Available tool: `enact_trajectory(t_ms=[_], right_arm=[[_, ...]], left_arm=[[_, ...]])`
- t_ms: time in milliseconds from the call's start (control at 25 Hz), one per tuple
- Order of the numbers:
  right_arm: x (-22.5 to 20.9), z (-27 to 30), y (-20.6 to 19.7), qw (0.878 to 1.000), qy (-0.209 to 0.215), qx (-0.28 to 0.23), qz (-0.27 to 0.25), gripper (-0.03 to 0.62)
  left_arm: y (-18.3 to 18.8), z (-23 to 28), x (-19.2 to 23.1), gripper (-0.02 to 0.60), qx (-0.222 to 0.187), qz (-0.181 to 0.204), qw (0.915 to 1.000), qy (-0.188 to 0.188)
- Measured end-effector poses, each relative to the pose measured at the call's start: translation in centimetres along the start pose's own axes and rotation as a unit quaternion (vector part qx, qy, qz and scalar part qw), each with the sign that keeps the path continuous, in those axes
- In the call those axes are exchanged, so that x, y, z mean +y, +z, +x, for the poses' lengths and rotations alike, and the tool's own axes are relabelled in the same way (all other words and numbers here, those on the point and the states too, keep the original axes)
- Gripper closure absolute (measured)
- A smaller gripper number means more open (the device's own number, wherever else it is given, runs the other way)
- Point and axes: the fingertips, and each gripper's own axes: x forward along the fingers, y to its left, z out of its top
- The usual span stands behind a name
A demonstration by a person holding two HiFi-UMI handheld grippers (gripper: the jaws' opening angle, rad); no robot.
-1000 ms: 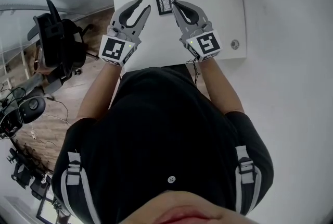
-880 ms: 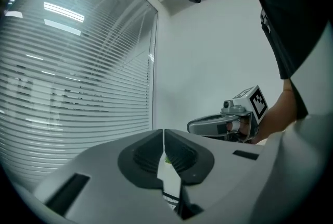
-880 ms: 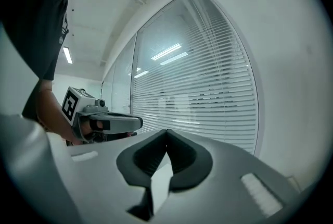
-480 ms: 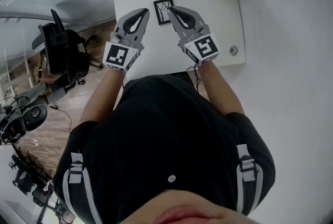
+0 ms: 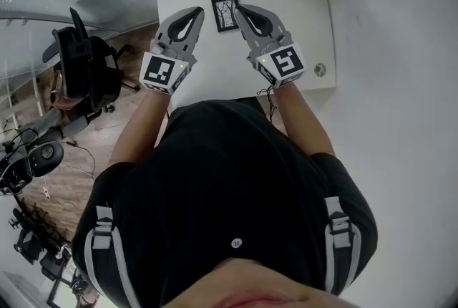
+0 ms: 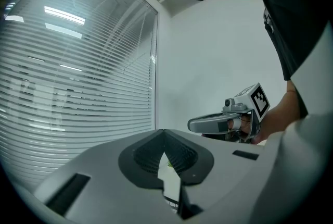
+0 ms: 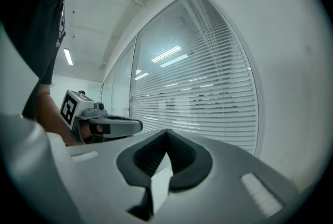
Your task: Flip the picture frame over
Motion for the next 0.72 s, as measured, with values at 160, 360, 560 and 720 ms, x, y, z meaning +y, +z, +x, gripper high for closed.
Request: enact_trajectory(t_ms=[160, 360, 560, 720], right_arm=[[-0.2, 0.0, -0.3, 1.0, -0.005, 0.008, 0.004, 0.585], [-0.1, 0.1, -0.5, 1.0, 0.003, 0.004, 0.006, 0.585], [-0.2, 0.4, -0.7, 1.0, 0.002, 0.006, 0.009, 0.585], [-0.5, 0.5, -0.8, 1.0, -0.009, 0.016, 0.014, 0.585]], left_arm=[[-0.3, 0.1, 0.0, 0.574, 0.002, -0.004, 1.0, 0.001], [-0.6, 0.3, -0.1, 0.574, 0.005, -0.008, 1.0, -0.001], [-1.0, 0.4, 0.3, 0.574, 0.009, -0.007, 0.9999, 0.001], [-1.2, 0.4, 0.5, 0.574, 0.011, -0.01, 0.9999, 0.002]])
